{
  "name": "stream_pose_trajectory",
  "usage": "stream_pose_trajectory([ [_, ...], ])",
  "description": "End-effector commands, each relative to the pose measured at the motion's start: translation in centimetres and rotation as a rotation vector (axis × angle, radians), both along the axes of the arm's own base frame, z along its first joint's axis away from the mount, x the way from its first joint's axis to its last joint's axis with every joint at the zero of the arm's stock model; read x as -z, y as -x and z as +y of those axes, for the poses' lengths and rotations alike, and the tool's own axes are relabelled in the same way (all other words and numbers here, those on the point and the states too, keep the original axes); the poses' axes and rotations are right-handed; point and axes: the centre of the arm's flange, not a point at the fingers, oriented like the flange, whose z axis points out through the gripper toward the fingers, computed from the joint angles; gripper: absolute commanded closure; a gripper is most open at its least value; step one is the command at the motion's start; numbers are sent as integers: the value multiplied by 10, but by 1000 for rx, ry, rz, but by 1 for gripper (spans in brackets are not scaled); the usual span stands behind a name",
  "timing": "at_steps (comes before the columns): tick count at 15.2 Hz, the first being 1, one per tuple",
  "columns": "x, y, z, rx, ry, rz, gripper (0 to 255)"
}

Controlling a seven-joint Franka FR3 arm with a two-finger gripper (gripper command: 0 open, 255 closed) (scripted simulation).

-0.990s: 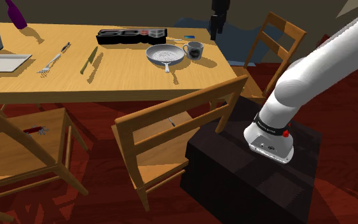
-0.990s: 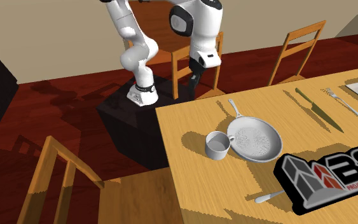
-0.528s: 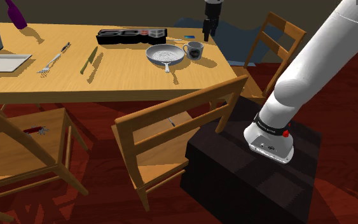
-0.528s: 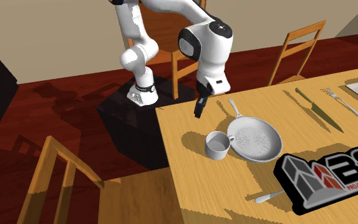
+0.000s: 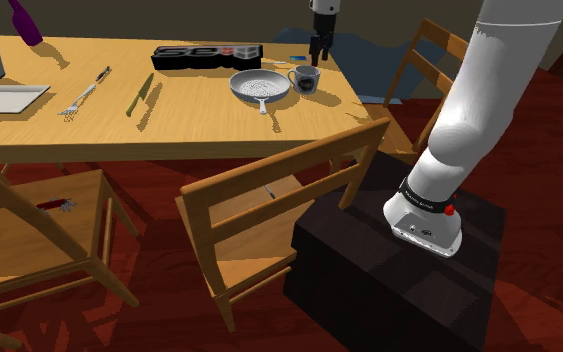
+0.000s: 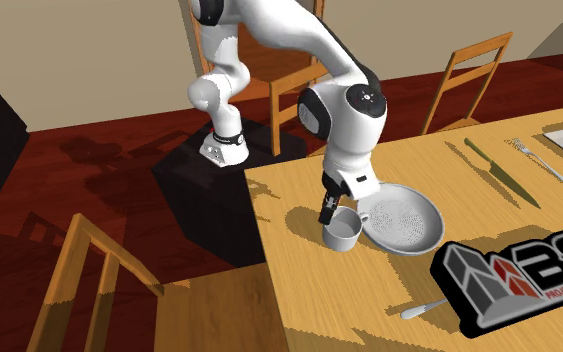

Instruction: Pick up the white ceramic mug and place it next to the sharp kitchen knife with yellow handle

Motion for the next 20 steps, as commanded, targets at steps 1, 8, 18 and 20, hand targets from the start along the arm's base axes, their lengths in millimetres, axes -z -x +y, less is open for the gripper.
stream_pose_trajectory([
  [1, 11, -20, -19, 3, -12, -1, 0],
  [8, 48, -48, -46, 10, -30, -2, 0],
  [18, 72, -46, -44, 10, -30, -2, 0],
  [20, 72, -46, -44, 10, -30, -2, 0],
])
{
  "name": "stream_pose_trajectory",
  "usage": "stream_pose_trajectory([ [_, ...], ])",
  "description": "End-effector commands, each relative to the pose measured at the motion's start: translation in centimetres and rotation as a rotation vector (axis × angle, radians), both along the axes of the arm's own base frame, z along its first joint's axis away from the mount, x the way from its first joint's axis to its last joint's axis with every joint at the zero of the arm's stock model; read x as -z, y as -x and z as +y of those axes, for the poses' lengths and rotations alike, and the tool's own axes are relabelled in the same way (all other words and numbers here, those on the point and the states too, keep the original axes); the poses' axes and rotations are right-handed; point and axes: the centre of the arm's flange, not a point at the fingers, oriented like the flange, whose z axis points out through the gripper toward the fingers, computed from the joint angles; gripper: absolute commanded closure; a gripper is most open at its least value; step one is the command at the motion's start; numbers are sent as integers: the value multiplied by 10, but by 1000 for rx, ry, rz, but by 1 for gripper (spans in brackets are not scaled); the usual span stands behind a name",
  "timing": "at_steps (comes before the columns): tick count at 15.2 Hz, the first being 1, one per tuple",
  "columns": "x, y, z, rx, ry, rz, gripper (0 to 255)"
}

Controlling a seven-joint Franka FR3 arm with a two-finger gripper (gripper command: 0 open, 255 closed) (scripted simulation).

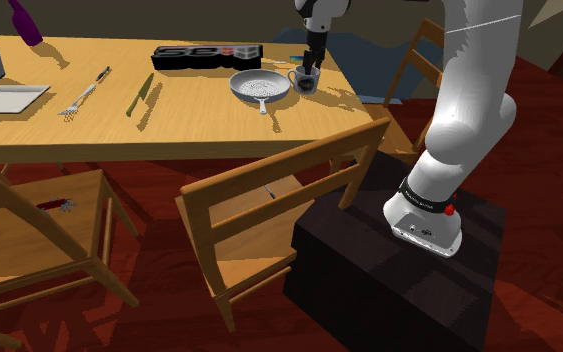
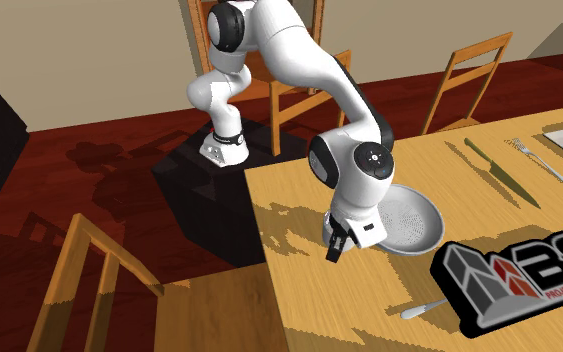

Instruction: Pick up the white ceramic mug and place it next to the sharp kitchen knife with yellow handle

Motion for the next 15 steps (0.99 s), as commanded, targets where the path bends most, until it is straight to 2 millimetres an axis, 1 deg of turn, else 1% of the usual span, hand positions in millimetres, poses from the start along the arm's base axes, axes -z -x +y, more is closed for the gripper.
stream_pose_trajectory([
  [1, 0, 0, 0, 0, 0, 0, 255],
  [10, 0, 0, 0, 0, 0, 0, 255],
  [15, -26, 0, 0, 0, 0, 0, 255],
])
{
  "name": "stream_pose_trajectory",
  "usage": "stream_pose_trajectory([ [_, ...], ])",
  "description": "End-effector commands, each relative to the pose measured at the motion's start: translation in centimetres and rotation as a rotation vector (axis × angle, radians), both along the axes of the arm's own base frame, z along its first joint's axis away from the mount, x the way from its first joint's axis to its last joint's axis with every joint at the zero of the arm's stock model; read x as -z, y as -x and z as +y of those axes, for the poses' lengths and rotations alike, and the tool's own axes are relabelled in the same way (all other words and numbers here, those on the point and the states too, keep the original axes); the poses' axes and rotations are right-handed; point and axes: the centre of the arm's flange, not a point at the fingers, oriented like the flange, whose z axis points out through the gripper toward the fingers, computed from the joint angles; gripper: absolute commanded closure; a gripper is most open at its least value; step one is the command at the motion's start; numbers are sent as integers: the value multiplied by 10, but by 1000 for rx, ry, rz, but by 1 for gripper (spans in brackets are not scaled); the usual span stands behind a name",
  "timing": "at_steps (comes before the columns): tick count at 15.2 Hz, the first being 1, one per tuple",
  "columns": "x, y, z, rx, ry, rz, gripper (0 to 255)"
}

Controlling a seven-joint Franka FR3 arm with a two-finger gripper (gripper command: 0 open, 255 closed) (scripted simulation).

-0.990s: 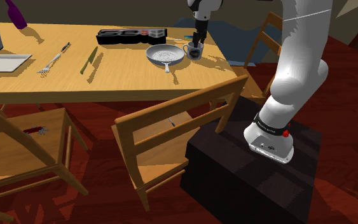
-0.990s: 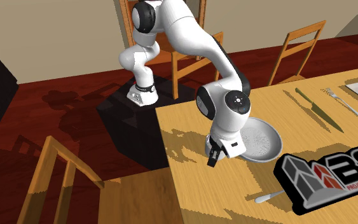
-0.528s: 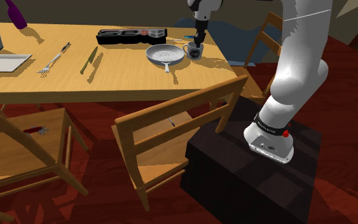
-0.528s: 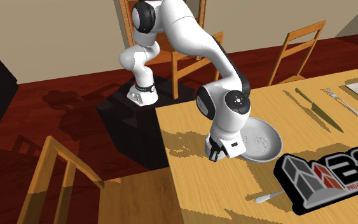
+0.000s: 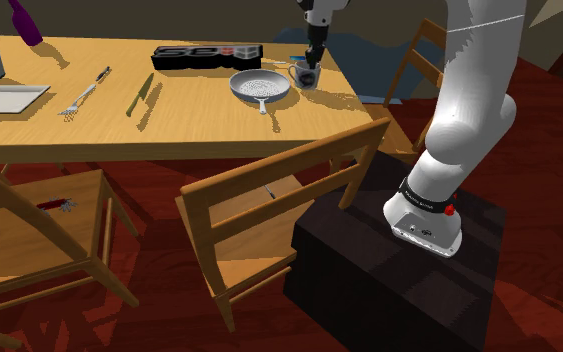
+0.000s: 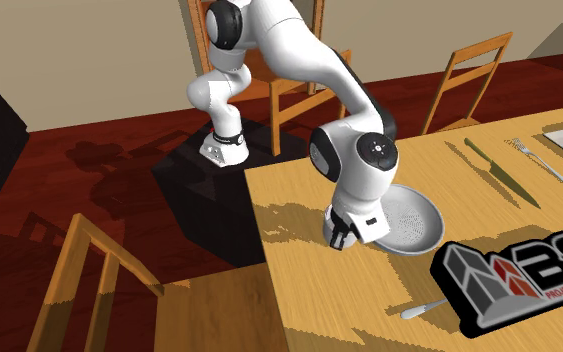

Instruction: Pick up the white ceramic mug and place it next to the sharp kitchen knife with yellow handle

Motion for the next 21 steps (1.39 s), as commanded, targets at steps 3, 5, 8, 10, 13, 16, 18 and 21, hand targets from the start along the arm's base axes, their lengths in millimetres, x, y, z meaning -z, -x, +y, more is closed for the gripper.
stream_pose_trajectory([
  [3, -21, 0, 0, 0, 0, 0, 255],
  [5, -32, 0, 0, 0, 0, 0, 255],
  [8, -48, 0, 0, 0, 0, 0, 255],
  [10, -58, 0, 0, 0, 0, 0, 255],
  [13, -74, 0, 0, 0, 0, 0, 255],
  [16, -90, 0, 0, 0, 0, 0, 255],
  [18, -100, 0, 0, 0, 0, 0, 255],
  [21, -116, 0, 0, 0, 0, 0, 255],
])
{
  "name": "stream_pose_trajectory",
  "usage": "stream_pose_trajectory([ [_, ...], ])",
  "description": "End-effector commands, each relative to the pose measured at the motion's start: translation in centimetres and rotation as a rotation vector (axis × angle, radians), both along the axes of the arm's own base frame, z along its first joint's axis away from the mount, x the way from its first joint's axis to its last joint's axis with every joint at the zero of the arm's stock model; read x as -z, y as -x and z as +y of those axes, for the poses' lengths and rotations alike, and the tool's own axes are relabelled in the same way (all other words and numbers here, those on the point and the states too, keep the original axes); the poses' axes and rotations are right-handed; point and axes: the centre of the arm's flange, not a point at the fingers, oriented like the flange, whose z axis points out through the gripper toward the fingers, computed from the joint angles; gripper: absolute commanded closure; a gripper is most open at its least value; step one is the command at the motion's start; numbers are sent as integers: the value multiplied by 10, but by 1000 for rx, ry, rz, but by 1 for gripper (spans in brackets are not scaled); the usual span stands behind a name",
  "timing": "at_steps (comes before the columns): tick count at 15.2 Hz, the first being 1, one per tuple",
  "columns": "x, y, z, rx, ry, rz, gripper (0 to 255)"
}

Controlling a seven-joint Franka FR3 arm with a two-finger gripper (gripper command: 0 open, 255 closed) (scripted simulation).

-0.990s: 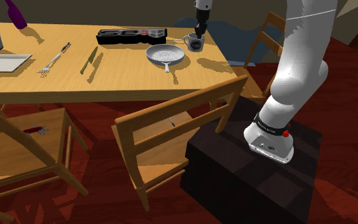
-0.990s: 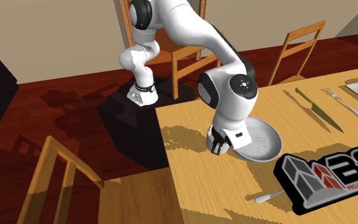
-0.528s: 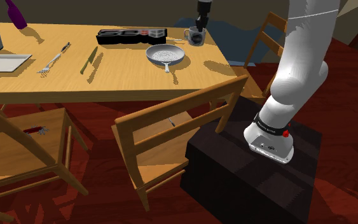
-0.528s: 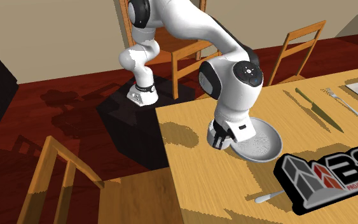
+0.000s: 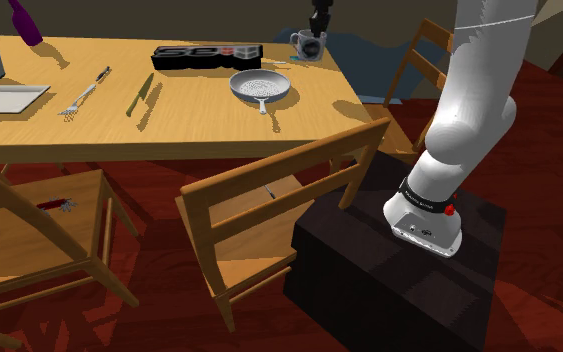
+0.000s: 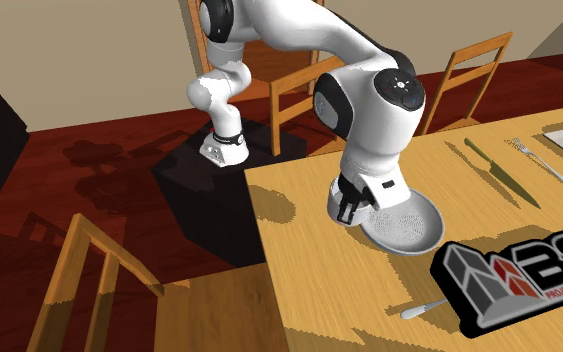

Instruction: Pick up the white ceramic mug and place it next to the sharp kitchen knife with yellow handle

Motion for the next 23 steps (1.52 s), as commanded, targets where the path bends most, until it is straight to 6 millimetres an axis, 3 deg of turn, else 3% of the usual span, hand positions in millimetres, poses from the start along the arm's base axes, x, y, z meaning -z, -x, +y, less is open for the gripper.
stream_pose_trajectory([
  [1, -11, 0, 1, 0, 0, 0, 255],
  [4, -24, 0, 1, 0, 0, 0, 255],
  [23, -6, -60, 244, 0, 0, 0, 255],
])
